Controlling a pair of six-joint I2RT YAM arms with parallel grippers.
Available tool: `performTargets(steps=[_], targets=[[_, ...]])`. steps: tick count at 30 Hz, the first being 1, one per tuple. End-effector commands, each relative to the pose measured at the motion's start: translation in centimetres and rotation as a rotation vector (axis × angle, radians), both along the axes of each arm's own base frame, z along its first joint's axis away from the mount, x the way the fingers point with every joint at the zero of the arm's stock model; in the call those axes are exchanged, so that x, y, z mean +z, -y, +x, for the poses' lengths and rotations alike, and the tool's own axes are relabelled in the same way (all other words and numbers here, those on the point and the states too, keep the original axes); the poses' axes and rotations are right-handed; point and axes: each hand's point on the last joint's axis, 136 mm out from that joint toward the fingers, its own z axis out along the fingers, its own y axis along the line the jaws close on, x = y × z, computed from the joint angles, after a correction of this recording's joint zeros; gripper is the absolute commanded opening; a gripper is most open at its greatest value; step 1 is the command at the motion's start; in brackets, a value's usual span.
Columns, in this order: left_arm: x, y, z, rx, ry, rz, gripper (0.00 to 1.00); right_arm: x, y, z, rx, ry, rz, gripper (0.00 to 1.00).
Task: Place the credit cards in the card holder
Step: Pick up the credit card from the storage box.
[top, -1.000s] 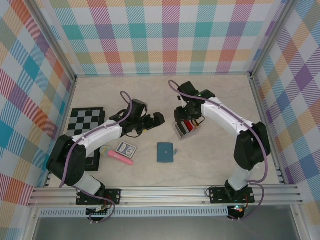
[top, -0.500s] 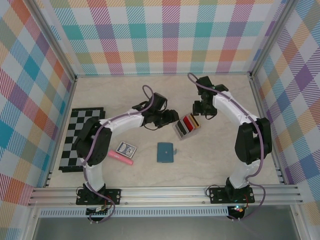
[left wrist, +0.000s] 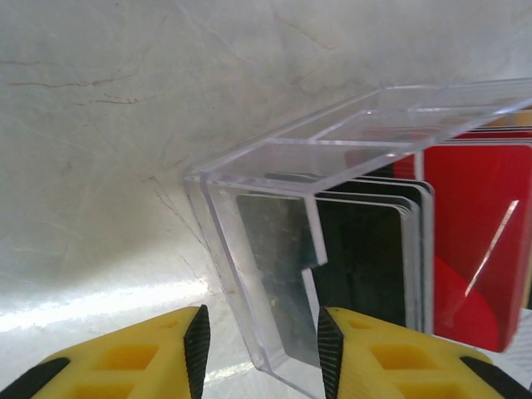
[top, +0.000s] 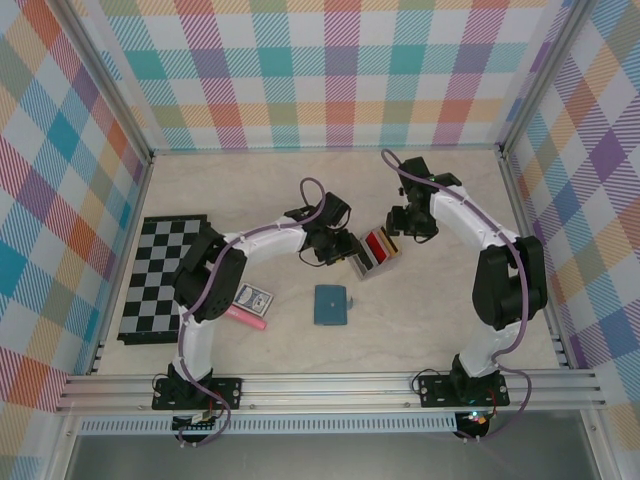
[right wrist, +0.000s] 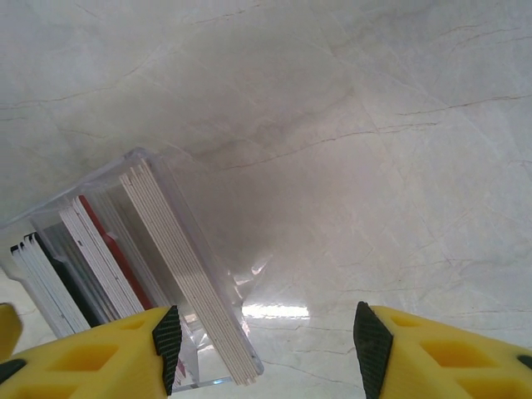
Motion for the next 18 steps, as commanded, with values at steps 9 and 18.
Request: performTargets(steps=[9, 18], targets=[[-0.7, 2.2, -0.1, -0.013, -0.021, -0.069, 0.57, 0.2, -0.1, -0.8, 0.000, -0.005, 0.035, 0.60], [-2.4, 1.6, -0.3, -0.014, -0.061, -0.004, 0.48, -0.1, -0.1, -0.6, 0.008, -0.006, 0.028, 0.60]])
